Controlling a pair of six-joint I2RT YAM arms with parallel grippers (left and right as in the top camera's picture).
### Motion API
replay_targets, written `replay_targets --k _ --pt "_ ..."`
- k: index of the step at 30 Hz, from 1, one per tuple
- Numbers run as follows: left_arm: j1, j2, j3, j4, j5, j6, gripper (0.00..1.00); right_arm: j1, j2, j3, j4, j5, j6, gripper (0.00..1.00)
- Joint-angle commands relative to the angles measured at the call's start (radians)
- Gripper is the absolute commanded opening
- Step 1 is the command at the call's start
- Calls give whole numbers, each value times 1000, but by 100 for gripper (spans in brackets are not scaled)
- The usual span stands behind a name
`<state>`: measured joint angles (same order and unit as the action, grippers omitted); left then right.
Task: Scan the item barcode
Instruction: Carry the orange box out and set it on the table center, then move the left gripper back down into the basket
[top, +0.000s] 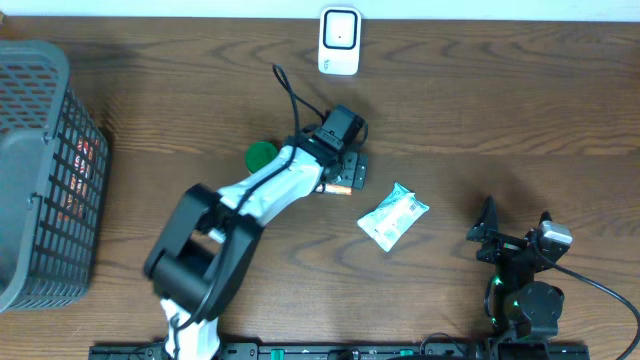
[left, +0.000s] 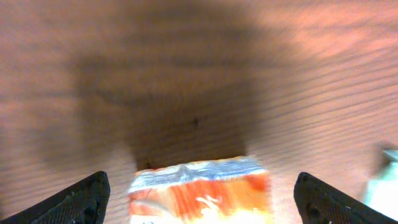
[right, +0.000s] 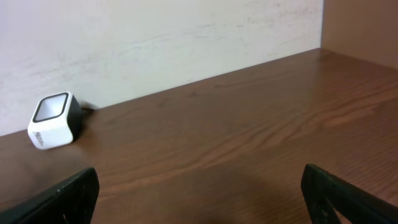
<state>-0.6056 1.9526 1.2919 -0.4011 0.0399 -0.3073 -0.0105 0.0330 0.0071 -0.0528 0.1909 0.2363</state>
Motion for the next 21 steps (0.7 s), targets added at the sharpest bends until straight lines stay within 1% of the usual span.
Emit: replay_targets --k 1,4,5,7,8,9,11,12,14,15,17,18,21 --pt "14 -218 47 2 -26 128 96 6 0 -2 -3 2 -10 99" --pt "45 -399 98 2 -43 218 96 6 0 -2 -3 2 -10 99" --pt "63 -460 115 3 -76 227 96 6 0 -2 -3 2 -10 99" --pt "116 -579 147 9 -195 229 96 6 0 -2 -3 2 -10 99" --pt "172 -653 162 19 -282 229 96 6 0 -2 -3 2 -10 99" --pt "227 -701 169 25 -333 229 96 6 0 -2 -3 2 -10 99" --pt "351 -774 171 26 -379 216 96 6 0 -2 -3 2 -10 99" --pt "434 -804 171 18 -382 187 96 6 0 -2 -3 2 -10 99" --pt "621 -843 171 -16 -381 75 96 6 0 -2 -3 2 -10 99" --pt "707 -849 171 -37 -375 15 96 6 0 -2 -3 2 -10 99" --pt "903 -845 170 -80 -295 -100 96 6 0 -2 -3 2 -10 99" --pt "984 -834 169 -94 -236 -137 96 6 0 -2 -3 2 -10 99" --pt "1226 -759 169 -119 25 -224 96 6 0 -2 -3 2 -10 99"
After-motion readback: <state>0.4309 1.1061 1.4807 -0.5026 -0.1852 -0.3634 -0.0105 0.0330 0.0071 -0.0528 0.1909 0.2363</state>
